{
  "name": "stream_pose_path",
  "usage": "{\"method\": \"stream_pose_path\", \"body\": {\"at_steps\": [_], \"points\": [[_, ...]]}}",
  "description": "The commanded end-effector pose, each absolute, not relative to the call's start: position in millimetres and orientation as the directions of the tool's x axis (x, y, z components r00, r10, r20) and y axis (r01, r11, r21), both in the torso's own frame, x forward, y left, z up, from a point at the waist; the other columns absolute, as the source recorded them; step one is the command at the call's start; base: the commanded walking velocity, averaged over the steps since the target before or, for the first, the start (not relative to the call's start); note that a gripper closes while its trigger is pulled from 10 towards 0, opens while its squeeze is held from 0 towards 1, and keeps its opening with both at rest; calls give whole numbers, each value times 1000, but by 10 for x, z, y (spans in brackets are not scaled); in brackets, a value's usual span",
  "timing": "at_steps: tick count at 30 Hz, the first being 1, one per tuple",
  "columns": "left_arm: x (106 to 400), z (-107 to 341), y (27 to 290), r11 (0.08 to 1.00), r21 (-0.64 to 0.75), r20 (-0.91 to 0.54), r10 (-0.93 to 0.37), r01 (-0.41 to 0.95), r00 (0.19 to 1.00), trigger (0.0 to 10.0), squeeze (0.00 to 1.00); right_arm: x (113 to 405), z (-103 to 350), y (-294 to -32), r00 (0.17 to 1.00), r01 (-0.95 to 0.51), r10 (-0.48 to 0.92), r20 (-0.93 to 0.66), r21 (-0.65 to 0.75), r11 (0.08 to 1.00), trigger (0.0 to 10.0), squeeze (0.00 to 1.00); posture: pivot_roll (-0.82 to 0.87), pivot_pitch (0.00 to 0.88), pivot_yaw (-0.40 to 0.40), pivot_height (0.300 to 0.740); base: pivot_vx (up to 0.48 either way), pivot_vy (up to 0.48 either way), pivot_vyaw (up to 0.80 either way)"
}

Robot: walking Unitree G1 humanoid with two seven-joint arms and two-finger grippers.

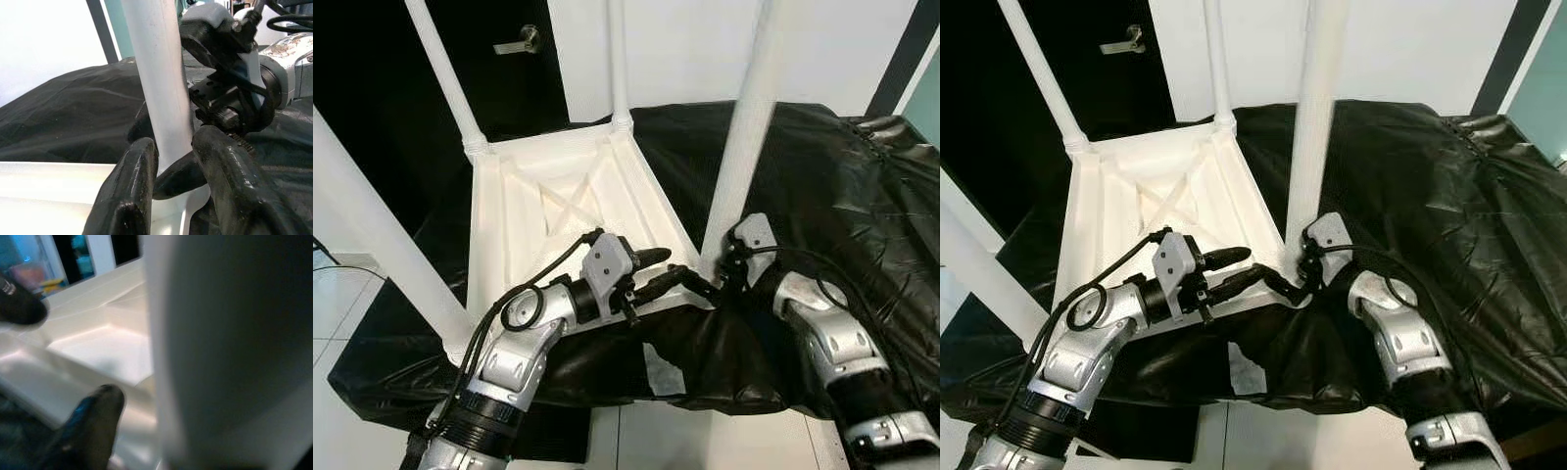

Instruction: Building children table

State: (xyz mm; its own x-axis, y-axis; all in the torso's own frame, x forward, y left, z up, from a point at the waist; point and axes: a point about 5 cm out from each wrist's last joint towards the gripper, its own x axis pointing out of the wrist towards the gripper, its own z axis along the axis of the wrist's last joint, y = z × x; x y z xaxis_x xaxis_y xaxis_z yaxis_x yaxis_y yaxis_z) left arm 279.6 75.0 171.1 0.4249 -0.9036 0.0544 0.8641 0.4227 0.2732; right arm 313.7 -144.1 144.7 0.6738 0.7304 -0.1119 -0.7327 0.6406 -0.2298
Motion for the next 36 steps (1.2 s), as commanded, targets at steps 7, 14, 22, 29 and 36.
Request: {"method": "stream_pose_path", "body": {"at_steps": [7, 14, 22, 29, 36], "points": [[2800, 1702, 814, 428, 278, 41, -900, 860, 434, 10000, 0, 3045, 1262, -1467, 592, -806, 777, -216, -189, 561, 0, 0, -27, 0, 33, 740, 0, 0, 0], [2799, 1701, 802, 424, 274, 41, -902, 863, 430, 10000, 0, 3043, 1216, -1580, 640, -769, 735, -224, -186, 612, 0, 0, -40, 0, 42, 740, 0, 0, 0], [2805, 1708, 781, 411, 275, 40, -908, 869, 417, 10000, 0, 3104, 1154, -1547, 853, -516, 487, -184, -172, 839, 10000, 0, -58, 0, 54, 740, 0, 0, 0], [2792, 1697, 759, 404, 269, 40, -912, 874, 409, 10000, 0, 3011, 1060, -1301, 969, -204, 192, -157, -64, 977, 10000, 0, -60, 0, 49, 740, 0, 0, 0], [2780, 1690, 744, 400, 268, 41, -914, 876, 404, 10000, 0, 2939, 1046, -1122, 990, 21, -19, -140, 13, 1000, 10000, 0, -53, 0, 40, 740, 0, 0, 0]]}}
